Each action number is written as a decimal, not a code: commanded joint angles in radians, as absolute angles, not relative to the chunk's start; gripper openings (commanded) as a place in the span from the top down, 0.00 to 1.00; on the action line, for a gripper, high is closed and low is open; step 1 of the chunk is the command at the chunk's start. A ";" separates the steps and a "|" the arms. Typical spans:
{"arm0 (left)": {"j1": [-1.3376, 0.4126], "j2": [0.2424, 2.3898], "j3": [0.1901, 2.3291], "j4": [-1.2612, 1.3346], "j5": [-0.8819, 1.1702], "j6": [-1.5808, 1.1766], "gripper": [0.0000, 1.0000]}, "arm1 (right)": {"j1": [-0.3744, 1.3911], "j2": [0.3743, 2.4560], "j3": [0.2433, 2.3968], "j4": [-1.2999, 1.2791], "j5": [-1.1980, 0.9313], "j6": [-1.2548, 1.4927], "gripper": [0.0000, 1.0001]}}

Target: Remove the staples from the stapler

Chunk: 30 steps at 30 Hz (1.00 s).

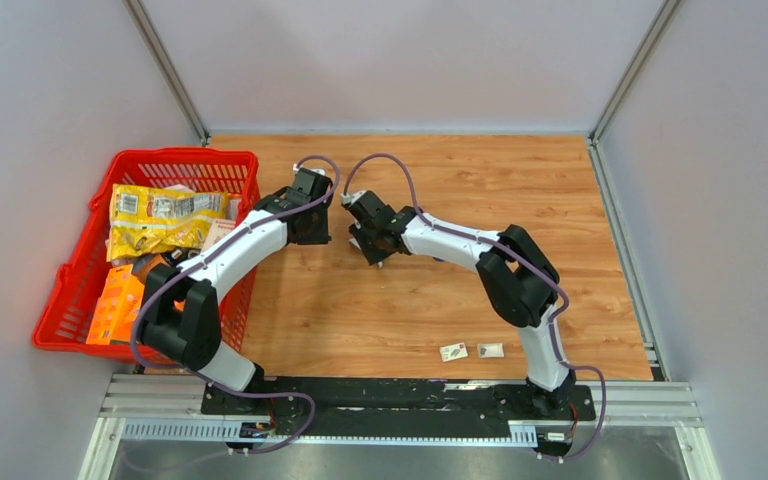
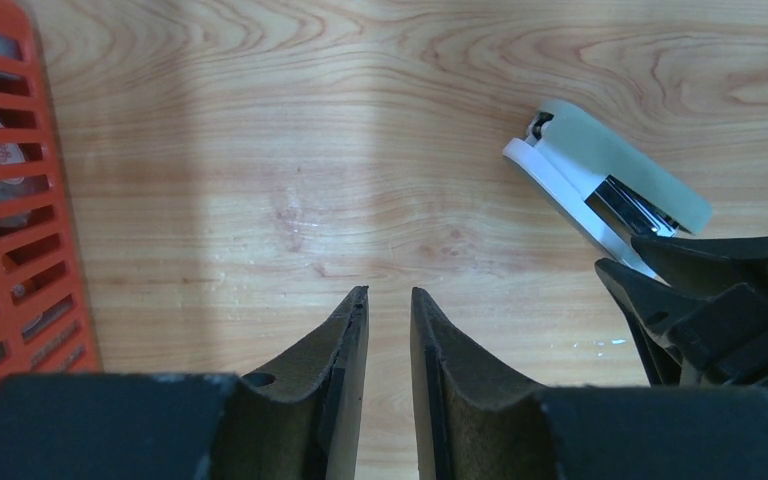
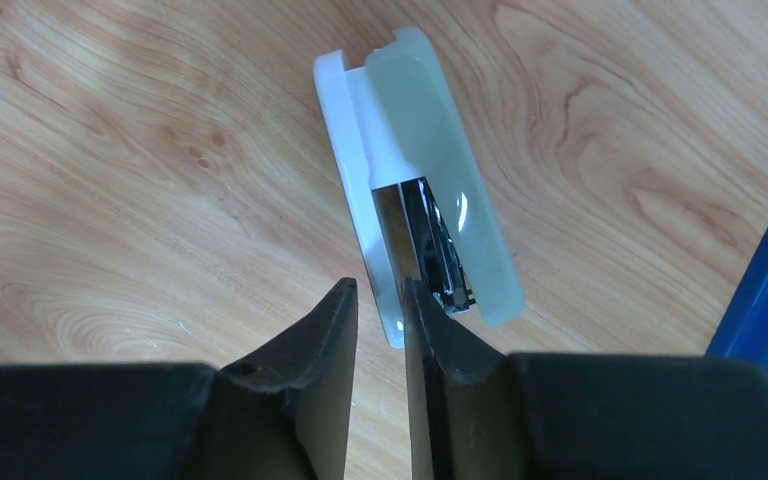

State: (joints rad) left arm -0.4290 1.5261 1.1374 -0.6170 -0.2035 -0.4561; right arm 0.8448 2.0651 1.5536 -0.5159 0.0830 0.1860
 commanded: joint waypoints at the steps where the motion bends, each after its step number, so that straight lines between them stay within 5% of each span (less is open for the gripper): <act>1: -0.419 1.480 1.134 -0.606 -0.199 -0.463 0.69 | 0.867 2.088 1.603 -0.511 0.123 0.163 0.75; 9: -0.417 1.463 1.124 -0.607 -0.210 -0.462 0.69 | 0.884 2.091 1.591 -0.523 0.150 0.155 0.79; 16: -0.417 1.448 1.123 -0.609 -0.212 -0.463 0.69 | 0.890 2.094 1.594 -0.535 0.170 0.153 1.00; 30: -0.417 1.373 1.154 -0.672 -0.028 -0.416 0.67 | 0.888 1.798 1.470 -0.658 0.069 0.005 1.00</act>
State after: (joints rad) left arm -0.4232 1.4403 1.1244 -0.6426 -0.1482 -0.4465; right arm 0.8833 1.9812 1.4918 -0.5842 0.1287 0.0994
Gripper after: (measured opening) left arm 0.313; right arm 0.080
